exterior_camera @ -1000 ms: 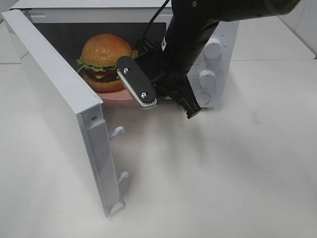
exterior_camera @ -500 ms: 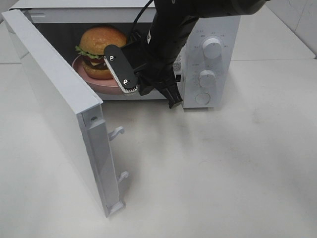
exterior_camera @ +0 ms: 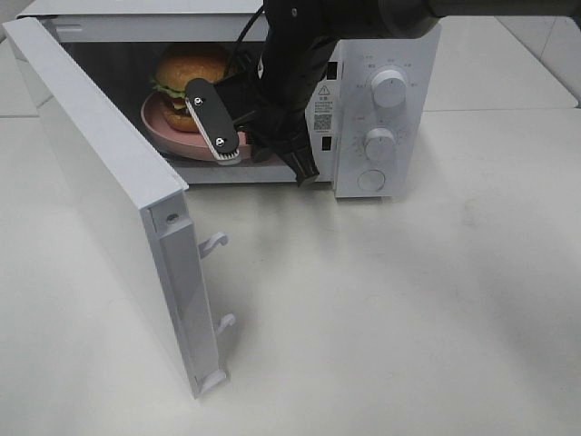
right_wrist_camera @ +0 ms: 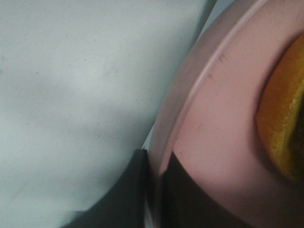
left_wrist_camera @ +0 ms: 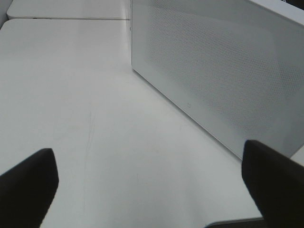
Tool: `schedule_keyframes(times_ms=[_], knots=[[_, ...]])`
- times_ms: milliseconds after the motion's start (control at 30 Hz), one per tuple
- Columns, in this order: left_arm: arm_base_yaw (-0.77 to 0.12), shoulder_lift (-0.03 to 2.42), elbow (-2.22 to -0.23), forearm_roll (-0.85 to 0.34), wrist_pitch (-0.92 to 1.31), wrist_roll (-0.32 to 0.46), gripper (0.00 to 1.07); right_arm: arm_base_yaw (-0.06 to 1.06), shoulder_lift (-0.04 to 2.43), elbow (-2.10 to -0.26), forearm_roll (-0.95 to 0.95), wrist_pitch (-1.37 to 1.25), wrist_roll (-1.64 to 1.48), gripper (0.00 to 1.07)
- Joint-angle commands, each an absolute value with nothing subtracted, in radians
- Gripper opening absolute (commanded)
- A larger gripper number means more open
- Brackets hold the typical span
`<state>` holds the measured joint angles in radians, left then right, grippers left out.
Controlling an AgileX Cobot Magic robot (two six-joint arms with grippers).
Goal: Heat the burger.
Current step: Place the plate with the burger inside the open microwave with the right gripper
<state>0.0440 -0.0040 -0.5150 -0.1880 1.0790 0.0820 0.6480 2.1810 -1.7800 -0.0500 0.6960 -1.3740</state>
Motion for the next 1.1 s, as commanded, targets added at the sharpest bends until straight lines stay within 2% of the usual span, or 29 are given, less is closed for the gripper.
schedule_keyframes(times_ms=[33,800,933,1000,1067,1100], knots=[[0.048,-0.021,-0.515,-0.192,1.070,0.078,0.98,0.644,2.182,-1.821,-0.075,0.652,-1.352,0.00],[0.048,-0.021,-0.515,-0.192,1.070,0.078,0.98,0.644,2.393,-2.049,-0.120,0.584,-1.313,0.03],[0.048,-0.021,-0.515,-0.192,1.070,0.078,0.98,0.644,2.408,-2.054,-0.115,0.555,-1.301,0.08],[0.048,-0.021,-0.515,-0.192,1.070,0.078,0.98,0.644,2.418,-2.054,-0.111,0.549,-1.254,0.21],[0.048,-0.021,-0.515,-0.192,1.070,0.078,0.98,0.644,2.418,-2.054,-0.111,0.549,-1.244,0.25],[0.048,-0.021,-0.515,-0.192,1.070,0.078,0.98,0.644,2.418,-2.054,-0.111,0.557,-1.228,0.32]])
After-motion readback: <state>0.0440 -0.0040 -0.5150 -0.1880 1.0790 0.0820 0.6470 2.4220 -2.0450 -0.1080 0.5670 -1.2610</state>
